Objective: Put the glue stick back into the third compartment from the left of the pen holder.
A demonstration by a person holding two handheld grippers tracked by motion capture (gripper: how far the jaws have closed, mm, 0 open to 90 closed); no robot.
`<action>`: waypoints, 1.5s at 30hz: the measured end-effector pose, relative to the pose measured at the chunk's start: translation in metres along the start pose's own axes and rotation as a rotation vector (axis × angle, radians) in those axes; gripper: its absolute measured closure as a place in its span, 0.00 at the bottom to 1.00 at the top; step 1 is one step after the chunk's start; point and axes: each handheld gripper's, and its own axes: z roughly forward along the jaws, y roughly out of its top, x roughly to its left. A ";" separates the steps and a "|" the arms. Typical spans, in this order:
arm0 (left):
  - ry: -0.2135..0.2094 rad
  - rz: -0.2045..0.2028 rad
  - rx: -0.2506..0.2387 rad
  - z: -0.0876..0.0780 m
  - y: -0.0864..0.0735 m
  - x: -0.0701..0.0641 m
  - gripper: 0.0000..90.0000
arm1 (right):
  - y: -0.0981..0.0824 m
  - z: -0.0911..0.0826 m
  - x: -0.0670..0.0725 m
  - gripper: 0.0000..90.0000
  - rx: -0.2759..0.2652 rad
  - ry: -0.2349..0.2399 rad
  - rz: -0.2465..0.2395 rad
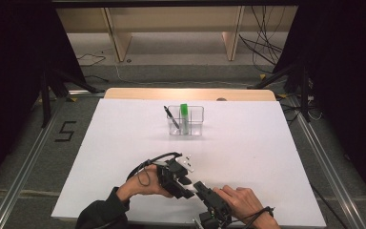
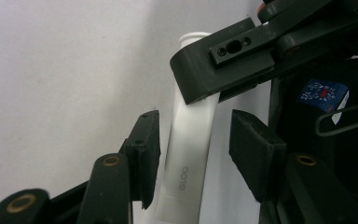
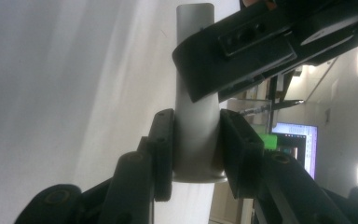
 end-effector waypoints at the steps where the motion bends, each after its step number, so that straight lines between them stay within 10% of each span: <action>1: -0.004 -0.002 0.004 0.001 0.000 0.000 0.59 | 0.000 0.000 0.000 0.75 -0.003 0.001 -0.003; 28: -0.110 -0.024 0.034 0.007 -0.003 0.010 0.77 | 0.003 -0.003 0.004 0.71 -0.035 0.009 -0.003; 35: -0.061 -0.077 0.000 -0.001 -0.012 0.020 0.78 | -0.006 -0.007 -0.003 0.59 -0.006 -0.013 0.081; 45: 0.033 -0.142 -0.115 -0.021 -0.021 0.034 0.78 | -0.024 -0.007 -0.014 0.49 0.025 -0.018 0.351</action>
